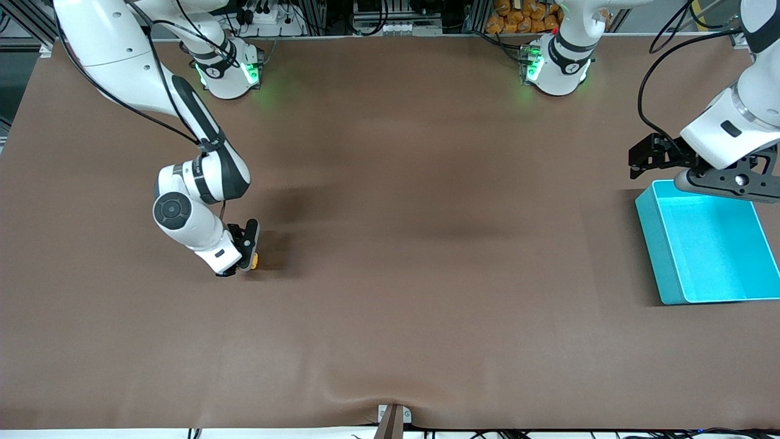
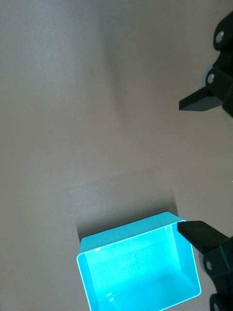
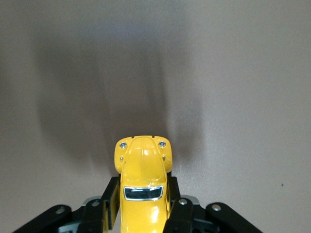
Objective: Wind and store yellow beetle car
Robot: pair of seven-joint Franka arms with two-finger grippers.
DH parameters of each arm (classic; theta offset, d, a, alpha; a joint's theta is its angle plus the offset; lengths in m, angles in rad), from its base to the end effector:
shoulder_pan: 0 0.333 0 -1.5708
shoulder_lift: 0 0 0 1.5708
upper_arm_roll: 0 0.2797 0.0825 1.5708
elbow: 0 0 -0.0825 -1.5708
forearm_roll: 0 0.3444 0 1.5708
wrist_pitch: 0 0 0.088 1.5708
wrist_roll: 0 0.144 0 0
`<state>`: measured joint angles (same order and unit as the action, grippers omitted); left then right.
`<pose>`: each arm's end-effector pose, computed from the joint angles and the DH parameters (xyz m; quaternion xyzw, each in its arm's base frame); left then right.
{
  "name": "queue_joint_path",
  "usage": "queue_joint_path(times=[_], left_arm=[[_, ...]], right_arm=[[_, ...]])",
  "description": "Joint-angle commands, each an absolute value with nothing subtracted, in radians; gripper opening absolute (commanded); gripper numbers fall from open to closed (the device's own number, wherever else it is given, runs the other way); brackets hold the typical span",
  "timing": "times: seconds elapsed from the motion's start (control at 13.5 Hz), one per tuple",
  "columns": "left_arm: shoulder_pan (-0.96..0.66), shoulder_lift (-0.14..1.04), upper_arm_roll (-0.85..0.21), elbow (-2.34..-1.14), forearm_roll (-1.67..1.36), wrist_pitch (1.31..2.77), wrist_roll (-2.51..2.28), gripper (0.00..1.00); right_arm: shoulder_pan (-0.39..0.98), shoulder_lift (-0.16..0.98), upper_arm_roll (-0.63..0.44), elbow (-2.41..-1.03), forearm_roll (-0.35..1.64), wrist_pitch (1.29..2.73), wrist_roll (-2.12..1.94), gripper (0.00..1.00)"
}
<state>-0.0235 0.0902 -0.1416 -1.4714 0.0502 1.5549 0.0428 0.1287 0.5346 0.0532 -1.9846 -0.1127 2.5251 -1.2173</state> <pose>0.5322 -0.0782 0.5458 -0.9945 0.1032 0.0018 0.0189 0.5611 0.1024 0.1569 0.7372 0.6754 -0.0062 0.0186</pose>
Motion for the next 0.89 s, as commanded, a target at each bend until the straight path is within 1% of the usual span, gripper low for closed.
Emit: queue_joint_path(times=[0.0, 0.22, 0.37, 0.59, 0.81], left_arm=[[-0.018, 0.054, -0.146, -1.488, 0.046, 1.554, 0.049, 1.0], [0.023, 0.017, -0.143, -1.506, -0.024, 1.549, 0.041, 1.0], [0.057, -0.001, -0.144, -1.509, -0.078, 1.514, 0.049, 1.0], [0.057, -0.003, -0.146, -1.509, -0.069, 1.493, 0.064, 1.0], [0.051, 0.003, -0.152, -1.512, -0.064, 1.491, 0.086, 1.0]], right_arm=[[0.08, 0.575, 0.061, -1.991, -0.137, 2.54, -1.272, 0.16], [0.035, 0.581, 0.061, -1.991, -0.137, 2.537, -1.321, 0.16], [0.008, 0.581, 0.06, -1.993, -0.137, 2.537, -1.339, 0.17], [-0.05, 0.6, 0.06, -1.991, -0.173, 2.546, -1.402, 0.18], [-0.104, 0.635, 0.06, -1.99, -0.193, 2.6, -1.428, 0.2]])
